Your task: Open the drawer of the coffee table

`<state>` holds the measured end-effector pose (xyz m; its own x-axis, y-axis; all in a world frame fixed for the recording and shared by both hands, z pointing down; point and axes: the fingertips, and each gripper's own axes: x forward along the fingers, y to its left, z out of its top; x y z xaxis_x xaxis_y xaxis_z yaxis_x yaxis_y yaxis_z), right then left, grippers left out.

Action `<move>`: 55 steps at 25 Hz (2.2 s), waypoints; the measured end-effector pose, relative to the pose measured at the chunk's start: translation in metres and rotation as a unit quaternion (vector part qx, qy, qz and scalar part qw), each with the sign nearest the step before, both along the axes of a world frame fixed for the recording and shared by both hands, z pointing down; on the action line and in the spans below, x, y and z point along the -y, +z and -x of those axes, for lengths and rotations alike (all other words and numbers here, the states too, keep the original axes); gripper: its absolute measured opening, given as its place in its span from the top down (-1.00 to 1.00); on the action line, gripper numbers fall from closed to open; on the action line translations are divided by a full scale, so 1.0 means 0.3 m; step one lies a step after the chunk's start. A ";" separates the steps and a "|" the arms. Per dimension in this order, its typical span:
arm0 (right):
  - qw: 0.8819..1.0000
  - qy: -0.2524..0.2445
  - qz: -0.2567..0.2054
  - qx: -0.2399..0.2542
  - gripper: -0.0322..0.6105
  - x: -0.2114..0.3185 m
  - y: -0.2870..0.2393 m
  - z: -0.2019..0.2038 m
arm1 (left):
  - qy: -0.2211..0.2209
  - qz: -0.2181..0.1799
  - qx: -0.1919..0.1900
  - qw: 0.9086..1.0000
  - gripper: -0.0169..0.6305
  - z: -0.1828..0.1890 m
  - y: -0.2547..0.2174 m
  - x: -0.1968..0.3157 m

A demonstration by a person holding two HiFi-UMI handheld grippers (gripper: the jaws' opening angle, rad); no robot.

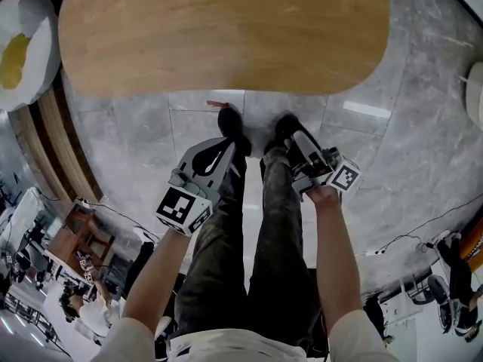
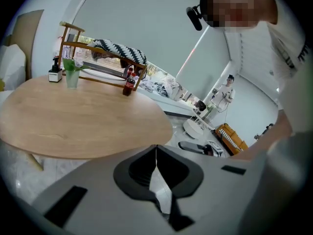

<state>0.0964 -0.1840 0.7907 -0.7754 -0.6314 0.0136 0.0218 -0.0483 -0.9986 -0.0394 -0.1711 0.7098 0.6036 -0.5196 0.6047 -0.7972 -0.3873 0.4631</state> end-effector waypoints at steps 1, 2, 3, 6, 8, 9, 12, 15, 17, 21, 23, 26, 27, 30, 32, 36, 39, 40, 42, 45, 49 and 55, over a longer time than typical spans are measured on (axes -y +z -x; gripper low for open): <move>1.000 0.005 0.006 0.007 0.22 0.006 0.025 0.016 | 0.003 -0.003 -0.001 1.000 0.89 0.011 0.019 0.005; 1.000 0.008 0.011 0.014 0.20 0.009 0.049 0.032 | 0.005 -0.004 -0.002 1.000 0.89 0.021 0.040 0.007; 1.000 0.010 0.014 0.019 0.20 0.007 0.073 0.046 | 0.004 -0.004 -0.004 1.000 0.89 0.028 0.063 0.006; 0.999 0.013 0.012 0.033 0.20 -0.008 0.128 0.061 | 0.002 0.001 -0.013 1.000 0.89 0.025 0.118 -0.015; 0.999 0.018 0.007 0.039 0.20 -0.011 0.145 0.050 | 0.006 0.003 -0.018 1.000 0.89 0.003 0.131 -0.027; 0.999 0.021 0.004 0.040 0.19 -0.009 0.147 0.042 | 0.009 0.002 -0.019 1.000 0.89 -0.010 0.128 -0.030; 0.999 0.030 0.001 0.042 0.21 -0.002 0.164 0.045 | 0.017 -0.005 -0.020 1.000 0.89 -0.014 0.126 -0.036; 0.999 0.022 0.000 0.037 0.21 0.024 0.252 0.074 | 0.018 0.003 -0.026 1.000 0.89 0.014 0.196 -0.021; 0.999 0.020 -0.006 0.033 0.19 0.046 0.324 0.086 | 0.018 0.008 -0.027 0.999 0.89 0.032 0.268 -0.017; 0.999 0.022 -0.020 0.038 0.11 0.027 0.368 0.105 | 0.027 0.008 -0.025 0.999 0.89 0.047 0.330 -0.069; 0.998 0.019 -0.031 0.041 0.05 0.025 0.333 0.101 | 0.035 0.000 -0.022 0.999 0.89 0.031 0.297 -0.079; 0.997 0.019 -0.050 0.052 -0.02 0.069 0.366 0.097 | 0.044 -0.003 -0.021 0.999 0.89 0.015 0.328 -0.053; 0.997 0.020 -0.054 0.057 -0.03 0.092 0.411 0.103 | 0.046 0.000 -0.022 0.999 0.89 0.020 0.372 -0.037; 0.995 0.021 -0.065 0.071 -0.10 0.158 0.551 0.110 | 0.051 0.010 -0.029 0.998 0.89 0.013 0.504 0.012; 0.994 0.018 -0.074 0.076 -0.15 0.198 0.608 0.082 | 0.056 0.022 -0.031 0.998 0.89 -0.034 0.560 0.034; 0.993 0.018 -0.088 0.080 -0.22 0.266 0.634 0.070 | 0.073 0.019 -0.023 0.997 0.89 -0.075 0.602 0.063; 0.992 0.023 -0.100 0.080 -0.23 0.245 0.621 0.107 | 0.075 0.016 -0.025 0.997 0.89 -0.044 0.613 0.013; 0.991 0.024 -0.106 0.082 -0.23 0.239 0.618 0.107 | 0.072 0.015 -0.028 0.997 0.89 -0.044 0.620 0.000; 0.988 0.026 -0.123 0.089 -0.23 0.243 0.613 0.084 | 0.069 0.013 -0.031 0.997 0.89 -0.066 0.640 -0.009; 0.984 0.022 -0.148 0.099 -0.23 0.273 0.598 0.048 | 0.072 0.015 -0.027 0.997 0.89 -0.102 0.672 -0.002; 0.982 0.015 -0.162 0.099 -0.23 0.282 0.589 0.052 | 0.080 0.016 -0.018 0.997 0.89 -0.104 0.714 -0.021; 0.977 0.017 -0.187 0.100 -0.23 0.283 0.587 0.045 | 0.082 0.009 -0.017 0.996 0.89 -0.126 0.761 -0.070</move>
<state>0.0831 -0.2688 0.9667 -0.7170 -0.5894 -0.3721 0.2125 0.3236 -0.9220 -0.0015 -0.1503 0.9381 0.6996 -0.4015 0.5911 -0.7078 -0.5025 0.4964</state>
